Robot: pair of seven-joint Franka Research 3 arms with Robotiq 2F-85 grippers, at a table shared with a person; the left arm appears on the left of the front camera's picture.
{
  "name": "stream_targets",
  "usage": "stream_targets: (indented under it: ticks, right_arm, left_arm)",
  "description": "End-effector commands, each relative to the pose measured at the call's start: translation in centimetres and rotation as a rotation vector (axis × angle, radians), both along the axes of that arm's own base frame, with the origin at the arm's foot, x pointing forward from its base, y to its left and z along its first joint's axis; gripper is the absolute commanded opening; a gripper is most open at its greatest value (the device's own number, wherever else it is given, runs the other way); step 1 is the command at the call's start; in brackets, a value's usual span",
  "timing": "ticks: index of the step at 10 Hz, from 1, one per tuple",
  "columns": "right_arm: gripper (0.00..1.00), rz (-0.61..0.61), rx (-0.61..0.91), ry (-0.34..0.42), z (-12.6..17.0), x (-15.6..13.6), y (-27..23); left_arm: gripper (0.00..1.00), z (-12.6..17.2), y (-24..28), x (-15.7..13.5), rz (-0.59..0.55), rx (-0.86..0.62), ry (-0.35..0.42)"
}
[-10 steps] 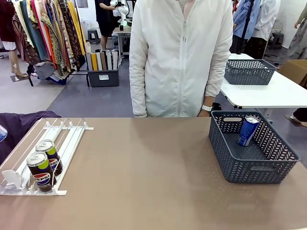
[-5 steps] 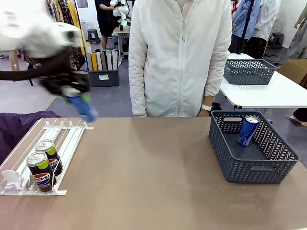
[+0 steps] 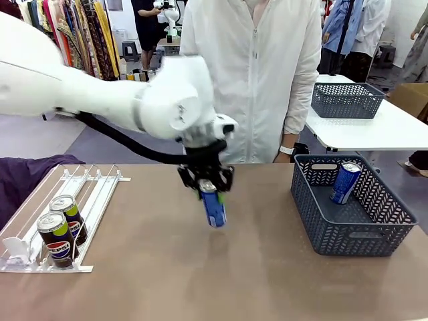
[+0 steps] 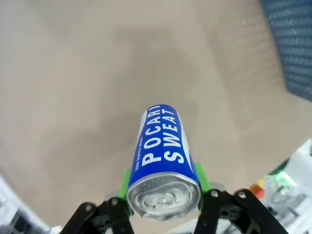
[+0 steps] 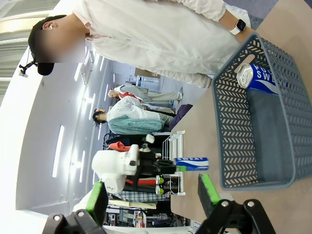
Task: Retrieve and store the cans from the dispenser.
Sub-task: Pick up the last remaining can from one row of the Automatic Can Dispenser and place it in the middle of the table.
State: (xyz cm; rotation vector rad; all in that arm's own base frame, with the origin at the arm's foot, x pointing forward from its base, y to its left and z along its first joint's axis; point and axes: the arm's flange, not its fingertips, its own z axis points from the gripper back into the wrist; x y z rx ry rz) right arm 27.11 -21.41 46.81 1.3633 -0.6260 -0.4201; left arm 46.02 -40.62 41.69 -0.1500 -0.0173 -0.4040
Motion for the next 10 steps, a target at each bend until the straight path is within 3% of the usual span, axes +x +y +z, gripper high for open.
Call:
stream_targets:
  ticks: [1, 8, 9, 10]
  right_arm:
    - [1.00, -0.005, 0.010, -0.026, 0.30, 0.24, -0.02]
    - [1.00, -0.005, 0.010, -0.026, 0.30, 0.24, -0.02]
    - [1.00, -0.005, 0.010, -0.026, 0.30, 0.24, -0.02]
    - [1.00, -0.005, 0.010, -0.026, 0.30, 0.24, -0.02]
  left_arm:
    - [0.00, 0.11, -1.82, 1.66, -0.047, 0.053, 0.028]
    - [0.00, -0.68, -2.14, 1.12, -0.054, 0.144, 0.000]
    - [0.04, -0.69, -2.18, 0.99, -0.059, 0.149, -0.006]
    - [0.59, -0.70, -2.21, 0.90, -0.062, 0.151, -0.015]
